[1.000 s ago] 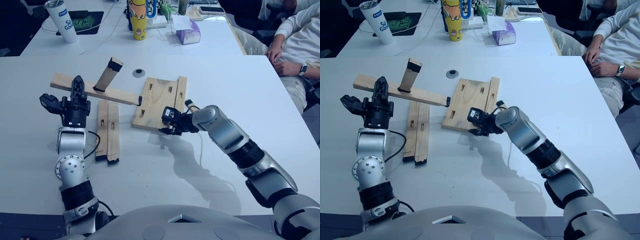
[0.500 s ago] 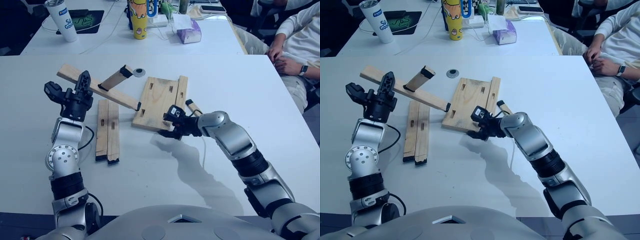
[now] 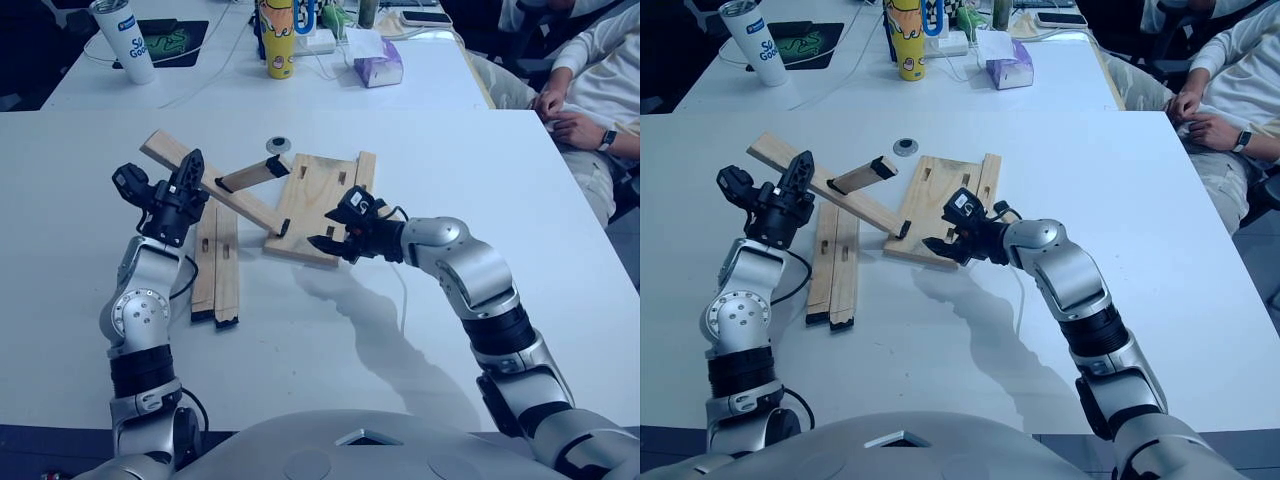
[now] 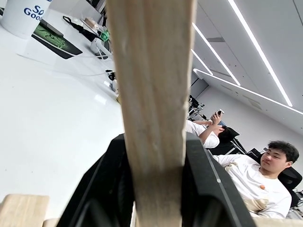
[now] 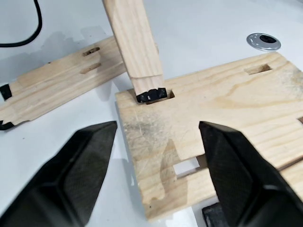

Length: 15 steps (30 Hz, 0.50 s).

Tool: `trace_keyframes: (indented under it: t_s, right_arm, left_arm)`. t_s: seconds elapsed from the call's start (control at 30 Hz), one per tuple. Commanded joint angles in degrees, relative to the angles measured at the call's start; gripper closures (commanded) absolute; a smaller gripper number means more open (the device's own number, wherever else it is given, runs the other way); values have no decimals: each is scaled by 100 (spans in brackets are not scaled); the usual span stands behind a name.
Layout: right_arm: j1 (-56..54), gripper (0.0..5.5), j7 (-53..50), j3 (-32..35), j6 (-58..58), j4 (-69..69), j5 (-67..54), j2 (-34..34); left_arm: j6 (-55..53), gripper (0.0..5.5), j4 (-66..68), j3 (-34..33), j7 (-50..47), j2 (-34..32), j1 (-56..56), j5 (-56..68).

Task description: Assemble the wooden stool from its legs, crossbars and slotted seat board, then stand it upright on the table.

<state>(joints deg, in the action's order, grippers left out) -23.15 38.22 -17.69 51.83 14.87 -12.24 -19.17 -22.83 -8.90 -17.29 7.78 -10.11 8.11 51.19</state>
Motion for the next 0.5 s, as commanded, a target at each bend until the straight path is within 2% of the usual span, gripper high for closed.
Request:
trace_keyframes:
  t_s: [0.03, 0.33, 0.5]
  right_arm:
    - [97, 230, -121, 37, 23, 76, -78, 33]
    - [262, 230, -280, -2, 29, 114, -84, 110]
    - [263, 230, -399, 41, 49, 57, -47, 118]
  left_arm:
    - [84, 447, 98, 152, -103, 113, -122, -494]
    - [249, 447, 204, 252, -366, 377, -6, -878]
    - [177, 447, -81, 871, -671, 133, -203, -1947]
